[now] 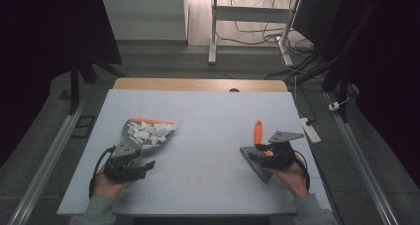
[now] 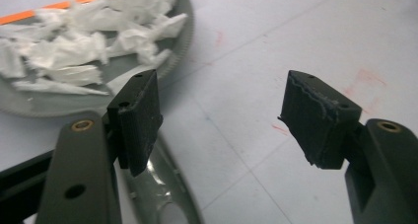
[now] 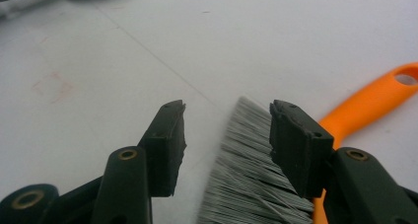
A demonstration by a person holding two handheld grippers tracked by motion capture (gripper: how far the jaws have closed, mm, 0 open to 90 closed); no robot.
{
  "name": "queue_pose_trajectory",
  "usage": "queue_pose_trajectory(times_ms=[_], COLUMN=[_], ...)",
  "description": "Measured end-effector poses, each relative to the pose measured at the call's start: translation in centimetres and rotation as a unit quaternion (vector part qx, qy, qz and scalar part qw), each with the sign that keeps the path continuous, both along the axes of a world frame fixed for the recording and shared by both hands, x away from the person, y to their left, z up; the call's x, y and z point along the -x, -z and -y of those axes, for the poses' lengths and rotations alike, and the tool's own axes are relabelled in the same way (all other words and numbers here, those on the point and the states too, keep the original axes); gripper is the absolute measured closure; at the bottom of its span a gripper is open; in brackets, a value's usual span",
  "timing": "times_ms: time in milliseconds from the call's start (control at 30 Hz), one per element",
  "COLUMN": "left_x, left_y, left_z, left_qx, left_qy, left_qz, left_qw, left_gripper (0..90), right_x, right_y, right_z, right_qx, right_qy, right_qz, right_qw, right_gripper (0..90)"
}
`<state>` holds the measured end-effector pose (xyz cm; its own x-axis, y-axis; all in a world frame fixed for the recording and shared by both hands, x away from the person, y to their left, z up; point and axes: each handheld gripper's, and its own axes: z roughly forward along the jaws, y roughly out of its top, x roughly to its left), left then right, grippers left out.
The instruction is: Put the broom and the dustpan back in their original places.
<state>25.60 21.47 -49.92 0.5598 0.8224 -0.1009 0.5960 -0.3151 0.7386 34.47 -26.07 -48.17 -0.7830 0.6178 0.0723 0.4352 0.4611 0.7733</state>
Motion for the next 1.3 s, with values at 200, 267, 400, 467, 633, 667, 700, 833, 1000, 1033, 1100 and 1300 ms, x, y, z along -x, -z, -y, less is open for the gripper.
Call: queue_pose_trajectory(times_ms=[200,267,400,467,633,667,700,833,1000,1033,1100,1300], left_x=[0.4,0.6,1.0,1.2,1.6,1.7,1.8,1.8,1.7,1.7,1.7,1.7], left_y=[0.1,0.2,0.4,0.5,0.7,0.7,0.8,0.9,1.0,1.0,1.0,1.0], left_z=[0.4,0.6,1.1,1.3,1.8,1.9,1.9,2.1,2.1,2.1,2.1,2.0], left_qx=[0.003,0.006,0.010,0.007,0.009,0.008,0.006,0.004,0.004,0.003,0.003,0.003], left_qy=[0.030,0.037,0.052,0.059,0.071,0.073,0.076,0.079,0.081,0.081,0.081,0.080], left_qz=[0.006,0.007,0.008,0.010,0.012,0.011,0.012,0.012,0.011,0.010,0.010,0.010], left_qw=[0.9995,0.9993,0.9985,0.9982,0.9974,0.9972,0.9971,0.9968,0.9967,0.9966,0.9966,0.9968], left_gripper=[32.2,32.1,32.1,32.0,31.9,32.0,31.9,31.8,31.8,31.8,31.8,31.8], right_x=[0.8,1.1,1.8,2.2,3.0,3.1,3.2,3.5,3.4,3.4,3.4,3.4], right_y=[0.3,0.3,0.5,0.7,1.2,1.4,1.5,1.7,1.7,1.7,1.8,1.8], right_z=[-0.5,-0.7,-0.9,-1.1,-1.4,-1.6,-1.7,-2.2,-2.1,-2.1,-2.1,-2.1], right_qx=[0.000,-0.002,-0.004,-0.003,-0.001,-0.002,0.001,0.012,0.007,0.006,0.006,0.008], right_qy=[-0.019,-0.026,-0.041,-0.050,-0.065,-0.069,-0.073,-0.082,-0.080,-0.079,-0.079,-0.079], right_qz=[0.002,0.003,0.009,0.012,0.016,0.014,0.013,0.018,0.022,0.022,0.023,0.024], right_qw=[0.9998,0.9997,0.9991,0.9987,0.9977,0.9975,0.9973,0.9964,0.9965,0.9966,0.9966,0.9965], right_gripper=[46.2,45.7,44.2,43.0,41.9,41.8,41.8,41.7,41.7,41.8,41.8,41.8])
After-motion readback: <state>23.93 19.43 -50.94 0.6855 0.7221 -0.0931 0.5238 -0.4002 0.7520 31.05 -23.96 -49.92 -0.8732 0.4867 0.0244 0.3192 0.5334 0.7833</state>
